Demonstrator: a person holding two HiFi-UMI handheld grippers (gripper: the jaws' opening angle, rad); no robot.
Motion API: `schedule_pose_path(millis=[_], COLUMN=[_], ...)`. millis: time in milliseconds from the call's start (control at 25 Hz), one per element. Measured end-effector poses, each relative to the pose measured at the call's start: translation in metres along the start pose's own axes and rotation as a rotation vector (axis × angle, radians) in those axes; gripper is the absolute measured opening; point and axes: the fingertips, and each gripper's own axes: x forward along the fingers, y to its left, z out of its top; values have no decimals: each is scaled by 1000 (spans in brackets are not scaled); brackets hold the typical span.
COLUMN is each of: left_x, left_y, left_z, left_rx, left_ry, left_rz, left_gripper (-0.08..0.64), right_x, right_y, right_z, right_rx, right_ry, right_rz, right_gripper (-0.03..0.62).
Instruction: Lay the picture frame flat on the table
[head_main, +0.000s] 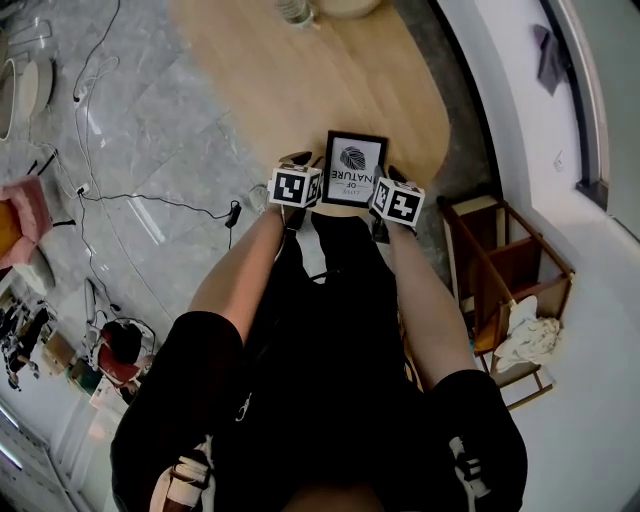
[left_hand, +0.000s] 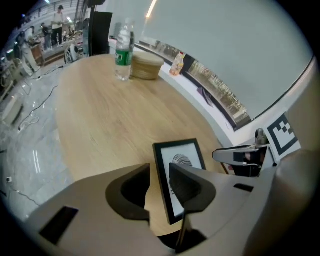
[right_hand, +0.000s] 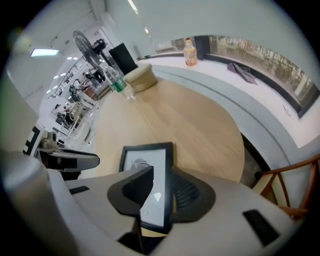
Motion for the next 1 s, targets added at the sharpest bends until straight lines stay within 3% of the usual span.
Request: schedule_pose_path(millis=[80, 160, 320, 440, 720, 1000], left_x=[-34, -76, -169, -248, -431, -570], left_y=[-1, -5, -15, -23, -42, -27], left_z=[27, 55, 107, 134, 173, 185], left_rx=[-1, 30, 118, 161, 336, 327], left_ry=[-84, -171, -333, -440, -711, -925], left_rz=[-1, 7, 27, 21, 57, 110], left_gripper=[121, 41, 21, 21, 21, 21], right_x=[-25, -61, -150, -223, -376, -486], right_y=[16, 34, 76, 127, 230, 293], right_z=[27, 55, 118, 152, 196, 212], right_rx=[-37, -64, -143, -209, -301, -347], right_ry=[-79, -175, -407, -567, -864, -1041], right_rz=[18, 20, -28, -2, 19, 53], right_gripper=[117, 101, 12, 12, 12, 14])
